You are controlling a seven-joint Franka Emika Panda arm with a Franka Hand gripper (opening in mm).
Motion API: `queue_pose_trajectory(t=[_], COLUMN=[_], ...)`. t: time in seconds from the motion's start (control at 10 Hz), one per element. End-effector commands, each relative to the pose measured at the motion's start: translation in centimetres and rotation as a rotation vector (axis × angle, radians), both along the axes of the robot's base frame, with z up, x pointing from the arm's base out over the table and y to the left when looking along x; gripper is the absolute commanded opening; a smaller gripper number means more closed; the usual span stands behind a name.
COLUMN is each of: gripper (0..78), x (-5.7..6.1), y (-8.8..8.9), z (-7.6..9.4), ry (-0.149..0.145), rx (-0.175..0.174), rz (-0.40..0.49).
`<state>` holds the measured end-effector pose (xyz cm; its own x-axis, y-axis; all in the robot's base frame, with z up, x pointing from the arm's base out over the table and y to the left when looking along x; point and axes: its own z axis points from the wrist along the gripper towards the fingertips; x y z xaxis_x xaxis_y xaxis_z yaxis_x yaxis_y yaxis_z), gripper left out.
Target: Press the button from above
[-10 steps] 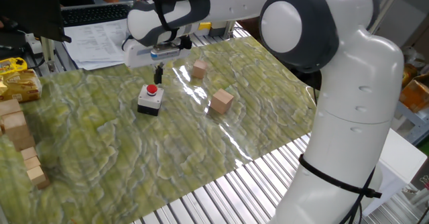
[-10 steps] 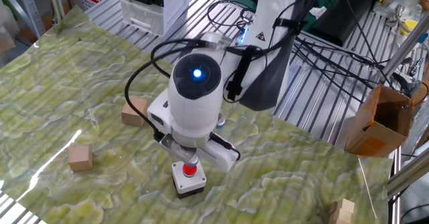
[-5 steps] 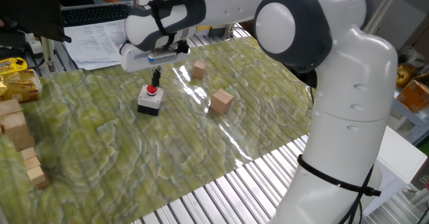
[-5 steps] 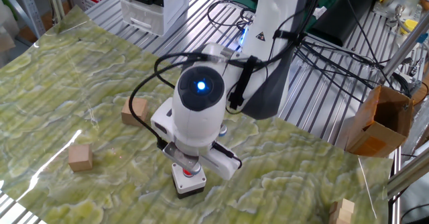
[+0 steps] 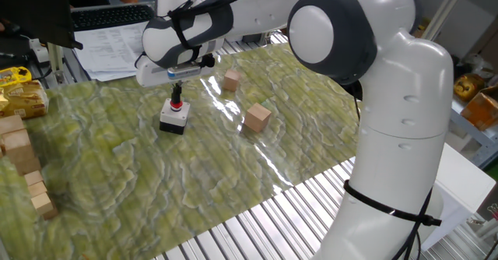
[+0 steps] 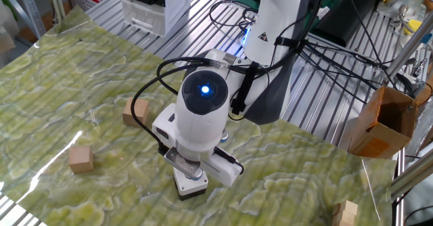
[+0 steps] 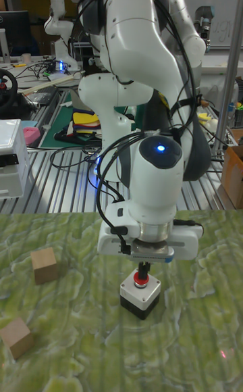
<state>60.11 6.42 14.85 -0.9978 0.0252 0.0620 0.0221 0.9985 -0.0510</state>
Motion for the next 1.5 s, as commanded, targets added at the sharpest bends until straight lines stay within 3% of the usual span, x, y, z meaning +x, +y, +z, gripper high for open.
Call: queue_pose_trajectory(t=[0.1, 0.3, 0.5, 0.9, 1.3, 1.4, 1.5], gripper=[0.0, 0.0, 0.0, 0.0, 0.0, 0.0, 0.0], x=[-0.7, -0.7, -0.9, -0.9, -0.7, -0.7, -0.8], y=[-0.1, -0.2, -0.4, -0.4, -0.1, -0.1, -0.2], z=[-2.8, 0.3, 2.4, 2.5, -0.4, -2.7, -3.7], ry=[-0.011, 0.022, 0.046, 0.051, 0.043, 0.019, 0.001], rx=[-0.003, -0.007, -0.017, -0.023, -0.022, -0.023, -0.022], rz=[0.007, 0.003, 0.002, 0.001, 0.006, 0.013, 0.014])
